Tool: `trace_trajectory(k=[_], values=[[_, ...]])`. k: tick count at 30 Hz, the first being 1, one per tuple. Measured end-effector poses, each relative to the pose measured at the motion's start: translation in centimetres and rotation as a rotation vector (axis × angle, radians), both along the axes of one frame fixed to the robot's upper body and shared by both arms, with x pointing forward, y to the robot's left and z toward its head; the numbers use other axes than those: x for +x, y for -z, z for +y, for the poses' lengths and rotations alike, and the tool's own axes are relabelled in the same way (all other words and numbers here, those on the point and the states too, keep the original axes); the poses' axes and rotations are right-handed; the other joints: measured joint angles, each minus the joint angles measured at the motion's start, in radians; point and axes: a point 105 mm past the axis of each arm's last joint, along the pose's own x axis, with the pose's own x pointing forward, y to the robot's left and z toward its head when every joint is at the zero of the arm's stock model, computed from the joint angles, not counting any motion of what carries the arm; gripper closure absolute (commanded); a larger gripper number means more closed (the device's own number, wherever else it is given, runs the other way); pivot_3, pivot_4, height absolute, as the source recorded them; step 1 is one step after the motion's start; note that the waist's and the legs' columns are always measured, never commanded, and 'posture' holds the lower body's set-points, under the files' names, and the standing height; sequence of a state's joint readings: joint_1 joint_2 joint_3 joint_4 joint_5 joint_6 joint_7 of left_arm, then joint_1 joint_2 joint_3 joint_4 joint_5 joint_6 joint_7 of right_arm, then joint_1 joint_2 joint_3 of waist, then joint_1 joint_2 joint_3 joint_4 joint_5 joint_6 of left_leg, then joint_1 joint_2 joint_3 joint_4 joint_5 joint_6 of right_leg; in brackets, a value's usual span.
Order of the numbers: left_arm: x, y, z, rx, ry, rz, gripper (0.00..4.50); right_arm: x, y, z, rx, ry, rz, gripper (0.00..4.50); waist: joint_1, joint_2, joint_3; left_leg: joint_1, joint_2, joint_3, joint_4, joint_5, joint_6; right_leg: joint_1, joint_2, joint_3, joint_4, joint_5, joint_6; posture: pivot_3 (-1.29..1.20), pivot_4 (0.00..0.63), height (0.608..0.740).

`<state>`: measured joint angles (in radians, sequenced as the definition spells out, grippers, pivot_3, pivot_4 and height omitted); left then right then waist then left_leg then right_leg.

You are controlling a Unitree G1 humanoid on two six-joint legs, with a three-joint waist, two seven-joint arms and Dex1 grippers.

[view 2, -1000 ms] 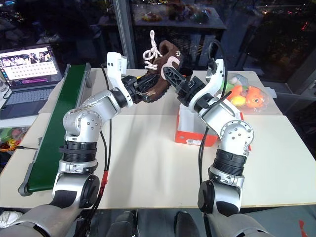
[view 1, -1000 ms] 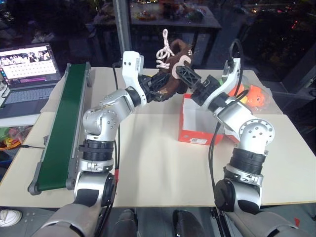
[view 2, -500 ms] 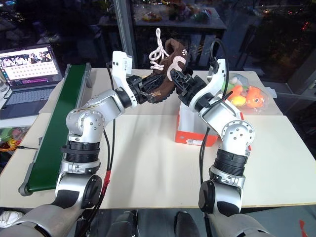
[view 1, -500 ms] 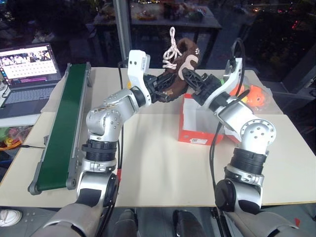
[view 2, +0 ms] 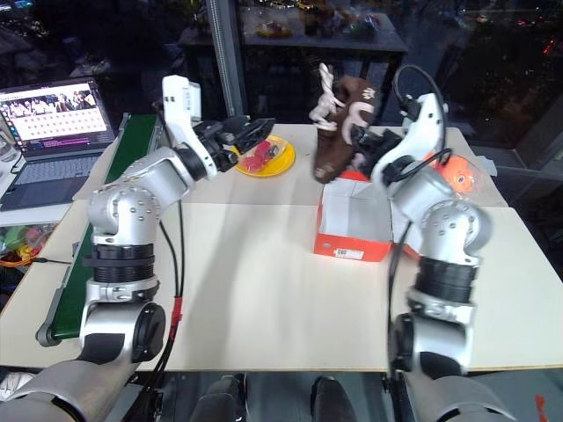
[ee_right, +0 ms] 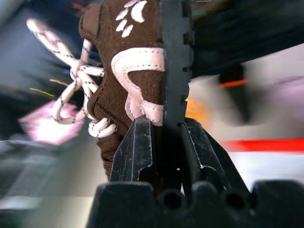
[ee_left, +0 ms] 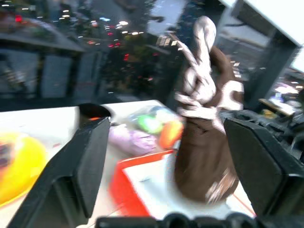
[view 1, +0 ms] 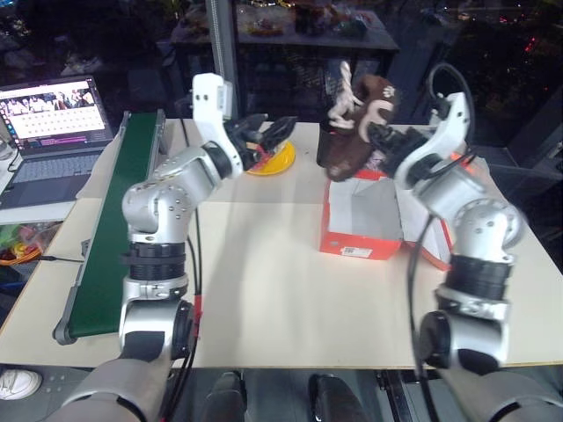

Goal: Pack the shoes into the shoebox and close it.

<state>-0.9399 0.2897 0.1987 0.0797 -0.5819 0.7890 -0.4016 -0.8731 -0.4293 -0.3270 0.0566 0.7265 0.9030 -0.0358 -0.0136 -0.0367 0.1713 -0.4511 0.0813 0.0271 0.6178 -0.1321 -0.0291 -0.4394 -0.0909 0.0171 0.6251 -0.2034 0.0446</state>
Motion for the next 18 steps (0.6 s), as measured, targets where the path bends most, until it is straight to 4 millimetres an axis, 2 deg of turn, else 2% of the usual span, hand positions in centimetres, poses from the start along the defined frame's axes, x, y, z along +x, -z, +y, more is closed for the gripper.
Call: trace_trajectory(k=[3, 7, 13, 18], values=[[0.0, 0.3, -0.1, 0.0, -0.005, 0.011, 0.63, 0.9, 2.6, -2.2, -0.175, 0.111, 0.134, 4.22, 0.0, 0.0, 0.0, 0.0, 0.0, 0.0, 0.0, 0.0, 0.0, 0.0, 0.0, 0.0, 0.0, 0.0, 0.0, 0.0, 0.15, 0.736], [-0.1, 0.8, -1.0, 0.009, 0.016, 0.031, 0.63, 1.5, 7.0, -2.7, -0.27, 0.139, 0.306, 4.22, -0.005, 0.0, 0.0, 0.0, 0.0, 0.0, 0.0, 0.0, 0.0, 0.0, 0.0, 0.001, 0.0, 0.0, 0.0, 0.0, 0.15, 0.736], [-0.2, 0.7, -1.2, 0.006, 0.01, 0.027, 0.63, 1.7, 9.3, -2.5, -0.252, 0.127, 0.39, 4.22, -0.005, 0.0, 0.0, 0.0, 0.0, 0.0, 0.0, 0.0, 0.0, 0.0, 0.0, 0.001, 0.0, 0.0, 0.0, 0.0, 0.15, 0.736], [-0.1, 0.7, -1.1, 0.004, 0.003, 0.029, 0.63, 1.4, 11.2, -3.1, -0.31, 0.133, 0.443, 4.22, -0.001, 0.0, 0.0, 0.0, 0.0, 0.0, 0.0, 0.0, 0.0, 0.0, 0.0, 0.001, 0.0, 0.0, 0.0, 0.0, 0.15, 0.736]])
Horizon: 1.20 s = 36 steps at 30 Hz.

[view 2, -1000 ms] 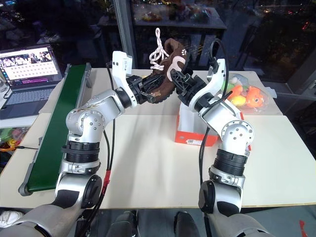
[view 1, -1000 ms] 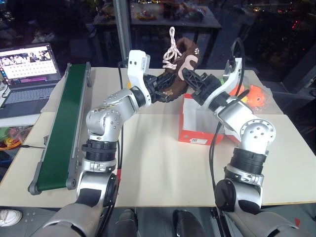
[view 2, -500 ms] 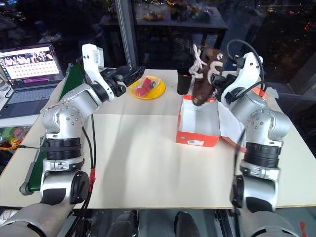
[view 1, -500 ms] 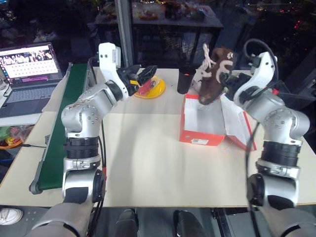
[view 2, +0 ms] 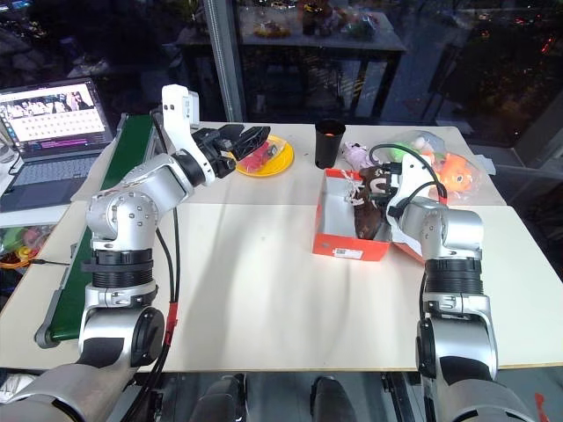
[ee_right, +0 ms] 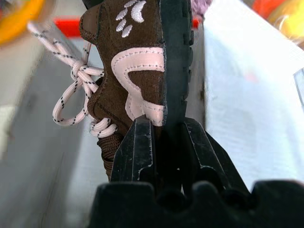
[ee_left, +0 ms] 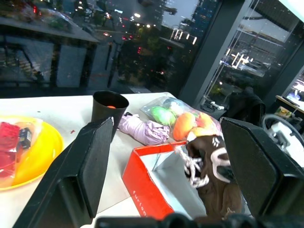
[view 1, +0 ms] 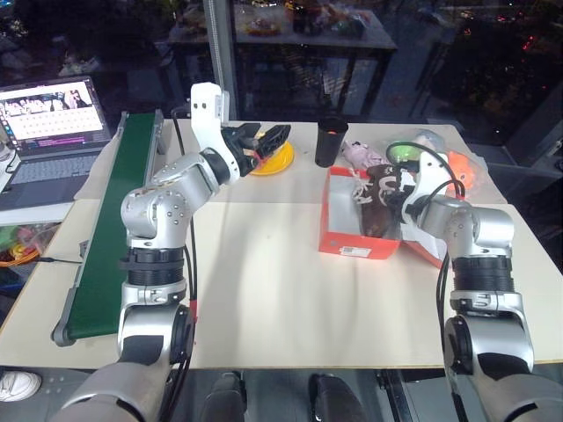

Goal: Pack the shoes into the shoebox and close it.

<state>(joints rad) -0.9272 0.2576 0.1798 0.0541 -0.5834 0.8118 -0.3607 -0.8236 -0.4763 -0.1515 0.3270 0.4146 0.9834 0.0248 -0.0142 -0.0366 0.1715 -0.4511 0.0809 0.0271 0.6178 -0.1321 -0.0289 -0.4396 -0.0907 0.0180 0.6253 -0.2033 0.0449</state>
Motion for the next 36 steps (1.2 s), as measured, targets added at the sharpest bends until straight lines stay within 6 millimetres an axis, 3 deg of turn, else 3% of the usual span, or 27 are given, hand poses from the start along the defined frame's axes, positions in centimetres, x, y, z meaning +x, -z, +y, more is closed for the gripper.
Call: trace_trajectory(k=[4, 6, 7, 8, 16, 19, 24, 27, 29, 31, 36], values=[[0.0, 0.0, 0.0, -0.002, -0.002, 0.002, 0.63, -0.1, 1.3, -0.7, -0.024, 0.017, 0.037, 4.22, 0.0, 0.0, 0.0, 0.0, 0.0, 0.0, 0.0, 0.0, 0.0, 0.0, 0.0, 0.0, 0.0, 0.0, 0.0, 0.0, 0.15, 0.736], [0.0, 0.1, -0.1, -0.003, -0.005, 0.005, 0.55, -0.1, 1.3, -0.8, -0.035, 0.017, 0.038, 3.23, 0.0, 0.0, 0.0, 0.0, 0.0, 0.0, 0.0, 0.0, 0.0, 0.0, 0.0, 0.0, 0.0, 0.0, 0.0, 0.0, 0.15, 0.736], [0.0, 0.1, 0.0, -0.003, -0.006, 0.005, 0.55, -0.1, 1.3, -0.8, -0.035, 0.015, 0.038, 3.03, -0.001, 0.0, 0.0, 0.0, 0.0, 0.0, 0.0, 0.0, 0.0, 0.0, 0.0, 0.0, 0.0, 0.0, 0.0, 0.0, 0.15, 0.736], [0.1, 0.1, 0.0, -0.004, -0.008, 0.006, 0.55, -0.1, 1.3, -0.8, -0.041, 0.014, 0.037, 2.52, -0.001, 0.0, 0.0, 0.0, 0.0, 0.0, 0.0, 0.0, 0.0, 0.0, 0.0, 0.0, 0.0, 0.0, 0.0, 0.0, 0.15, 0.736], [-0.2, -0.1, -0.1, -0.005, -0.01, -0.005, 0.55, 0.0, 1.3, -0.6, -0.051, 0.004, 0.034, 0.06, 0.0, 0.0, 0.0, 0.0, 0.0, 0.0, 0.001, 0.0, 0.0, 0.0, 0.0, 0.0, 0.001, 0.0, 0.0, 0.0, 0.15, 0.736], [-0.2, 0.1, 0.0, -0.003, -0.013, -0.001, 0.55, 0.0, 1.2, -0.5, -0.056, 0.002, 0.027, 0.06, -0.001, 0.0, 0.0, 0.0, 0.0, 0.0, 0.001, 0.0, 0.0, 0.0, 0.0, 0.0, 0.001, 0.0, 0.0, 0.0, 0.15, 0.736], [0.1, 0.6, 1.8, 0.075, -0.084, -0.008, 0.55, 0.2, -2.2, 1.0, -0.069, -0.041, -0.097, 0.06, -0.007, 0.0, 0.0, 0.0, 0.0, 0.0, 0.001, 0.0, 0.0, 0.0, 0.0, 0.0, 0.001, 0.0, 0.0, 0.0, 0.15, 0.736], [0.3, 1.9, 3.9, 0.176, -0.175, -0.004, 0.55, -0.3, -5.8, 4.9, 0.035, -0.219, -0.269, 0.06, -0.019, 0.0, 0.0, 0.002, 0.0, 0.0, 0.0, 0.0, 0.0, 0.0, 0.001, 0.001, 0.002, 0.0, 0.0, 0.0, 0.15, 0.736], [0.4, 3.5, 5.6, 0.214, -0.244, 0.036, 0.03, -1.5, -8.5, 7.5, 0.084, -0.375, -0.386, 0.0, -0.021, 0.0, 0.0, 0.003, 0.0, 0.0, -0.001, 0.0, 0.0, 0.0, 0.001, 0.001, 0.003, 0.0, 0.0, 0.0, 0.15, 0.736], [0.5, 5.3, 7.7, 0.266, -0.324, 0.081, 0.02, -3.2, -10.3, 9.8, 0.155, -0.531, -0.461, 0.0, -0.02, 0.0, 0.0, 0.002, 0.0, 0.0, 0.0, 0.0, 0.0, 0.001, 0.0, 0.001, 0.002, 0.0, 0.0, 0.0, 0.15, 0.736], [0.1, 6.7, 12.9, 0.317, -0.529, 0.105, 0.02, -6.7, -10.4, 13.5, 0.334, -0.823, -0.45, 0.0, -0.011, 0.0, 0.0, 0.003, 0.001, 0.0, 0.0, 0.0, 0.0, 0.001, 0.0, 0.0, 0.003, 0.0, 0.0, 0.0, 0.15, 0.736]])
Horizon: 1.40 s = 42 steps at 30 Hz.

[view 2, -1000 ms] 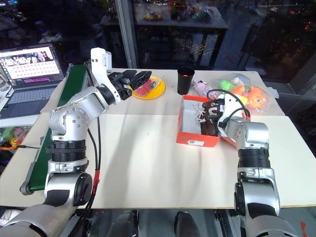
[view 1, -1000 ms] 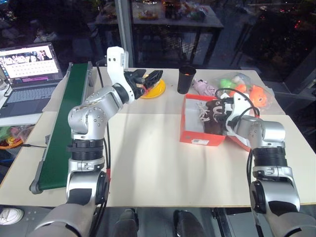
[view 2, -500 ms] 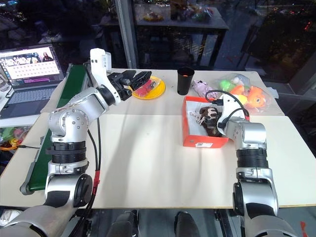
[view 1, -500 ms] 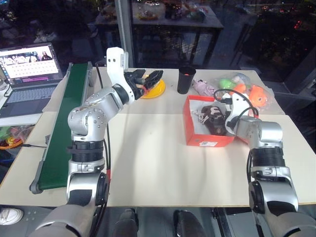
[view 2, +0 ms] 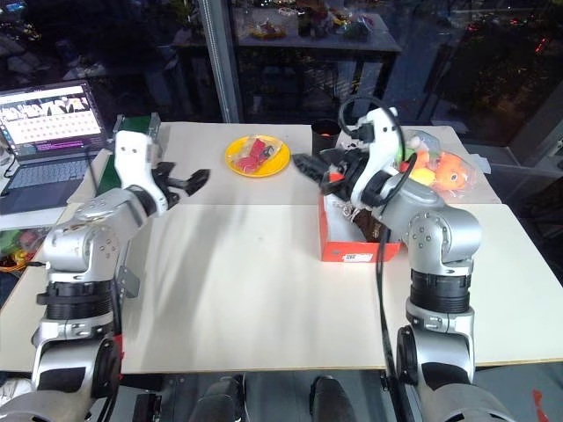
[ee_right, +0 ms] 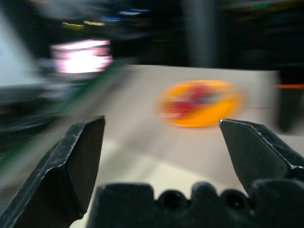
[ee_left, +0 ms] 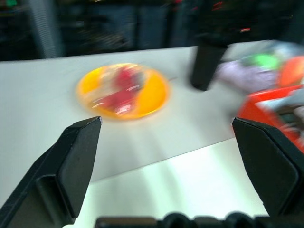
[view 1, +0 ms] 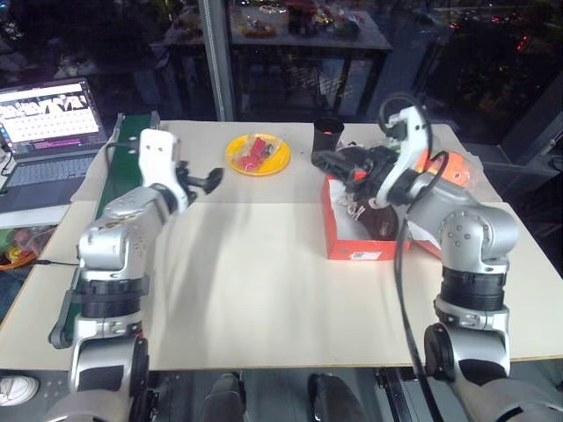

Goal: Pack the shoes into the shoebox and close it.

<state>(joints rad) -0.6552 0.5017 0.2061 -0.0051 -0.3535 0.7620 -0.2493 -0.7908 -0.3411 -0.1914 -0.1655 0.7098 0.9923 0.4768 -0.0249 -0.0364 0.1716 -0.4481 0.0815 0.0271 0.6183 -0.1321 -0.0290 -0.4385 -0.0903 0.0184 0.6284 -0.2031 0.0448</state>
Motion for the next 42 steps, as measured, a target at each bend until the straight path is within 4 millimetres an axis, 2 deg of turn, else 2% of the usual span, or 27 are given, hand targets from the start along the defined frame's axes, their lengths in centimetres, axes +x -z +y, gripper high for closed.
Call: trace_trajectory(k=[2, 8, 12, 18, 24, 29, 32, 36, 42], values=[[-0.3, 0.4, 1.6, 0.005, -0.07, -0.01, 0.02, -0.6, -0.1, 0.5, -0.001, -0.046, -0.008, 0.0, 0.006, 0.0, 0.0, 0.001, 0.0, 0.0, 0.0, 0.0, 0.0, 0.001, 0.0, 0.0, 0.0, 0.0, 0.0, 0.0, 0.15, 0.736], [-1.8, 2.6, 6.2, 0.02, -0.278, -0.015, 0.02, -1.3, 1.9, 2.2, -0.05, -0.13, 0.026, 0.0, 0.011, 0.0, 0.0, 0.001, 0.0, 0.0, 0.0, 0.0, 0.0, 0.001, 0.0, 0.0, 0.0, 0.0, -0.001, 0.0, 0.15, 0.736], [-2.6, 3.2, 8.3, 0.002, -0.365, -0.021, 0.02, -1.7, 3.3, 3.3, -0.086, -0.173, 0.052, 0.0, 0.012, 0.0, 0.0, 0.001, 0.0, 0.0, 0.0, 0.0, 0.0, 0.001, 0.0, 0.0, 0.0, 0.0, -0.001, 0.0, 0.15, 0.736], [-3.0, 5.4, 8.9, -0.018, -0.385, 0.02, 0.02, -1.9, 3.7, 4.3, -0.097, -0.196, 0.05, 0.0, 0.013, 0.0, 0.0, 0.001, 0.0, 0.0, 0.0, 0.0, 0.0, 0.001, 0.0, -0.001, 0.0, 0.0, -0.001, 0.0, 0.15, 0.736], [-3.0, 6.7, 9.6, -0.014, -0.398, 0.03, 0.02, -2.0, 3.8, 4.8, -0.079, -0.203, 0.049, 0.0, 0.012, 0.0, 0.0, 0.001, 0.0, 0.0, 0.0, 0.0, 0.0, 0.001, 0.0, -0.001, 0.0, 0.0, -0.001, 0.0, 0.15, 0.736], [-3.4, 8.8, 10.9, -0.011, -0.401, 0.046, 0.02, -2.0, 4.9, 5.0, -0.125, -0.18, 0.025, 0.0, 0.011, 0.0, 0.0, 0.001, 0.001, 0.0, 0.0, 0.0, 0.0, 0.0, 0.0, -0.001, 0.0, 0.0, -0.001, 0.0, 0.15, 0.736], [-3.6, 8.5, 11.8, 0.007, -0.385, 0.013, 0.02, -2.1, 5.4, 5.0, -0.193, -0.171, -0.021, 0.0, 0.011, 0.0, 0.0, 0.001, 0.001, 0.0, 0.0, 0.0, 0.0, 0.0, 0.0, -0.001, 0.0, 0.0, -0.001, 0.0, 0.15, 0.736], [-4.0, 8.1, 13.6, 0.026, -0.404, -0.011, 0.02, -1.9, 7.0, 4.6, -0.289, -0.147, -0.039, 0.0, 0.012, -0.001, 0.0, 0.001, 0.001, 0.001, 0.0, 0.0, -0.001, 0.0, 0.0, -0.001, 0.0, 0.0, -0.001, 0.0, 0.15, 0.736], [-3.9, 7.7, 14.5, 0.037, -0.397, -0.027, 0.02, -1.3, 8.5, 4.0, -0.363, -0.102, -0.048, 0.0, 0.013, -0.001, -0.001, 0.001, 0.001, 0.001, 0.0, 0.0, -0.001, 0.0, 0.0, -0.002, 0.0, 0.0, -0.001, 0.0, 0.15, 0.736]])
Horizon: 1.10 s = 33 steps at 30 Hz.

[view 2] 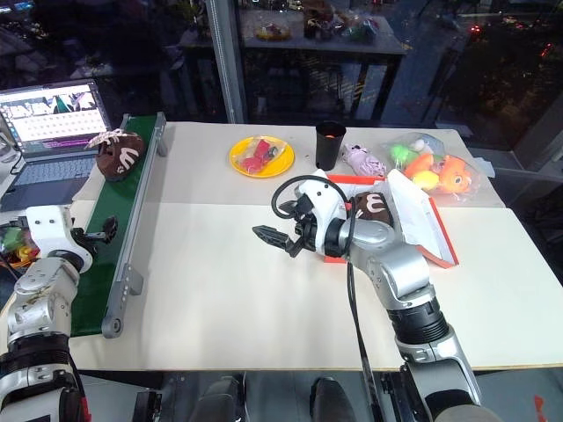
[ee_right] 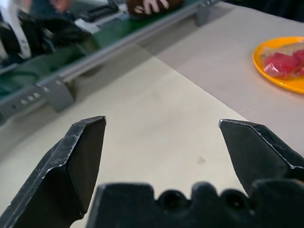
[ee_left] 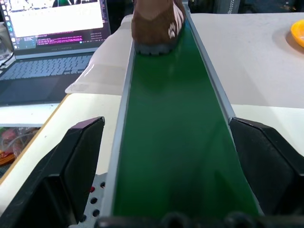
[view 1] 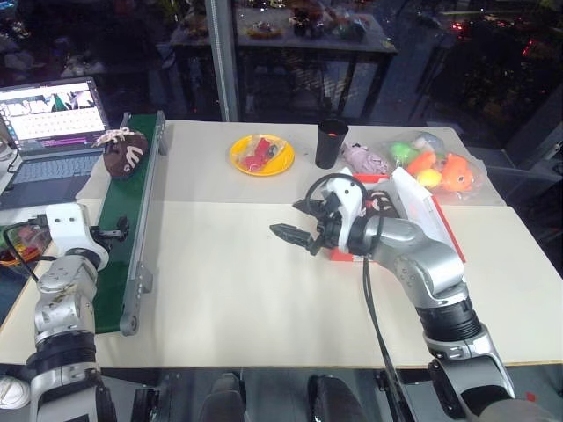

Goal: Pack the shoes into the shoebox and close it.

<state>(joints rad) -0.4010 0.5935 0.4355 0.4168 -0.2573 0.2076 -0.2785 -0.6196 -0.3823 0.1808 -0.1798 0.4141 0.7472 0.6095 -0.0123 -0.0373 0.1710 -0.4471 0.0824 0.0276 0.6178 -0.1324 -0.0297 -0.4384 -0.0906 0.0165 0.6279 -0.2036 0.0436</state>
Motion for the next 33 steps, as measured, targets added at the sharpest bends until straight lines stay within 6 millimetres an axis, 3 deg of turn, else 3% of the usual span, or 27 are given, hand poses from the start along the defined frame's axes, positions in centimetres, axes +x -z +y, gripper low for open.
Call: trace_trajectory(k=[5, 22, 28, 33], values=[[0.8, -0.5, 0.1, -0.007, 0.016, -0.029, 0.02, 0.2, 0.6, -0.2, -0.019, 0.008, 0.011, 0.0, 0.0, 0.0, 0.0, 0.0, 0.0, 0.0, 0.0, 0.0, 0.0, 0.0, 0.0, 0.0, 0.0, 0.0, 0.0, 0.0, 0.15, 0.736], [2.2, 1.5, 0.2, -0.068, 0.014, 0.04, 0.02, 0.4, 0.8, -1.2, -0.058, 0.033, 0.002, 0.0, 0.0, 0.0, 0.0, 0.0, 0.0, 0.0, 0.0, 0.0, 0.0, 0.0, 0.0, 0.0, 0.0, 0.0, 0.001, 0.0, 0.15, 0.736], [2.6, 2.1, -0.2, -0.093, 0.043, 0.083, 1.7, 0.5, 0.9, -1.6, -0.074, 0.045, 0.002, 0.0, 0.006, 0.0, 0.0, 0.001, 0.0, 0.0, 0.0, 0.0, 0.0, 0.001, 0.0, -0.001, 0.001, -0.001, 0.001, 0.0, 0.15, 0.736], [4.0, 1.1, -2.3, -0.117, 0.105, 0.071, 1.88, 0.6, 0.4, -1.8, -0.081, 0.054, -0.003, 0.0, 0.025, 0.0, 0.0, 0.0, 0.0, 0.0, 0.0, 0.0, -0.001, 0.001, 0.0, -0.001, 0.001, -0.001, 0.001, 0.0, 0.15, 0.736]])
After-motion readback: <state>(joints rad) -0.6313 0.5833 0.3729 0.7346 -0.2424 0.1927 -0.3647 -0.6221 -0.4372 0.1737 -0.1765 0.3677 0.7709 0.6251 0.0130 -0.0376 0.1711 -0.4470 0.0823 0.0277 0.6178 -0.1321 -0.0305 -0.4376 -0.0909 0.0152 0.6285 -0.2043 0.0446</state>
